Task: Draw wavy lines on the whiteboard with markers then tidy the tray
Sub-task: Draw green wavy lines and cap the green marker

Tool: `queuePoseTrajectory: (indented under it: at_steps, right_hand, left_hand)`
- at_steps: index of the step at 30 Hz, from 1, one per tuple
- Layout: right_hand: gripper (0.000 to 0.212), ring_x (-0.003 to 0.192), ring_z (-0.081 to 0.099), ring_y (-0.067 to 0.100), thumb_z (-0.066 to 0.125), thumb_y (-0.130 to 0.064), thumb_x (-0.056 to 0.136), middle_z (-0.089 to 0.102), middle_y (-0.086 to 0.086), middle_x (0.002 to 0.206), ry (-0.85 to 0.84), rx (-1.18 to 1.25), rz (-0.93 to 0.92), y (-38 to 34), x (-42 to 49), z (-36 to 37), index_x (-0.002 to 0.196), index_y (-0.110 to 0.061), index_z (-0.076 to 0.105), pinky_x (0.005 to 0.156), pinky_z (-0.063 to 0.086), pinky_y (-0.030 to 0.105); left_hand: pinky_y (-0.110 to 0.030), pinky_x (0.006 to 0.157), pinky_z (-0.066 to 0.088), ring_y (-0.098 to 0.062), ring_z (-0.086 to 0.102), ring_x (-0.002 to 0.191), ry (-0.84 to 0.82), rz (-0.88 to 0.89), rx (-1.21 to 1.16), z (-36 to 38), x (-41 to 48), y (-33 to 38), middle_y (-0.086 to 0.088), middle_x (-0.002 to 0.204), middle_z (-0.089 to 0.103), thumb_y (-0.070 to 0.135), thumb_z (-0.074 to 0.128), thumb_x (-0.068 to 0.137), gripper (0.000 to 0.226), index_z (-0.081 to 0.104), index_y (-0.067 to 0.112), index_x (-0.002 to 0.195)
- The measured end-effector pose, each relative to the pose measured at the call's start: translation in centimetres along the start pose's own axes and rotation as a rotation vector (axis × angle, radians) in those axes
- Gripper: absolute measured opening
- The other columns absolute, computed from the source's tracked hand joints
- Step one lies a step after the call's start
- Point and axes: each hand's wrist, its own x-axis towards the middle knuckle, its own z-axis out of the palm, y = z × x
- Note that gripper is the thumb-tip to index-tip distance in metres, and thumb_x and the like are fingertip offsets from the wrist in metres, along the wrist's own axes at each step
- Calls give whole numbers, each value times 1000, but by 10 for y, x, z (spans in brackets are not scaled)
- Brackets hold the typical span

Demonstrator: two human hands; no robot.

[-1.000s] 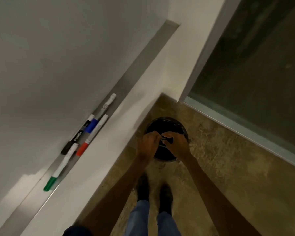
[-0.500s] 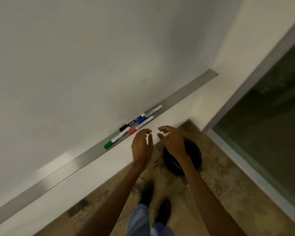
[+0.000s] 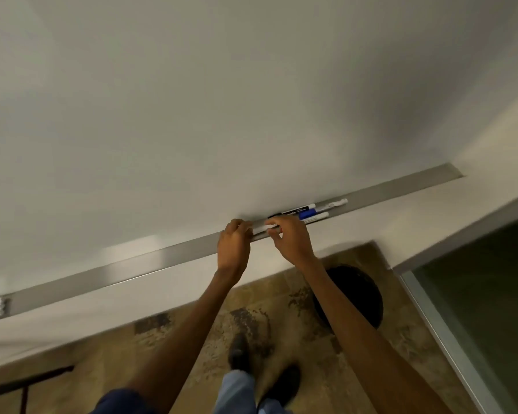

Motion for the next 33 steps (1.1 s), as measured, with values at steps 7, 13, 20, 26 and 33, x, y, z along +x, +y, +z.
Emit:
queuePoseTrajectory:
  at_steps: [7,13,20,26,33]
  right_hand:
    - [20,105,61,22,69,-12,85,71,3,106,-66,-227,-73,2,20,32,105,-15,72,97,49,35]
    - [26,105,61,27,71,-7,79,70,7,105,-127,-359,-87,-4,25,43,105,-12,72,99,43,39]
    - [30,110,58,28,61,-1,83,65,10,113,-115,-257,-170,-19,13,33,112,-7,64,100,42,39]
    - [21,86,61,17,48,-30,99,63,3,103,-77,-105,-203,-58,-2,24,109,-14,55,75,52,29]
    - [34,73,67,16,46,-44,97,73,-2,91,-13,-260,-325,-88,-3,2,102,-21,70,62,55,29]
  left_hand:
    - [-29,66,45,-28,60,87,-126,32,34,1,10,-25,-9,106,64,11,60,92,11,70,9,97]
    - [-39,81,50,-28,55,101,-167,54,9,12,16,-37,-11,110,64,17,61,93,19,72,9,107]
    - [-32,70,49,-21,60,83,-116,-83,-327,-4,6,-36,-5,96,66,22,45,102,17,59,12,105]
    - [-24,67,55,-10,65,75,-29,-225,-779,-45,-6,-7,-2,85,67,25,48,102,22,60,7,100]
    - [-21,70,52,-9,64,71,-39,-231,-815,-85,-11,-10,-7,76,70,26,53,100,33,70,3,84]
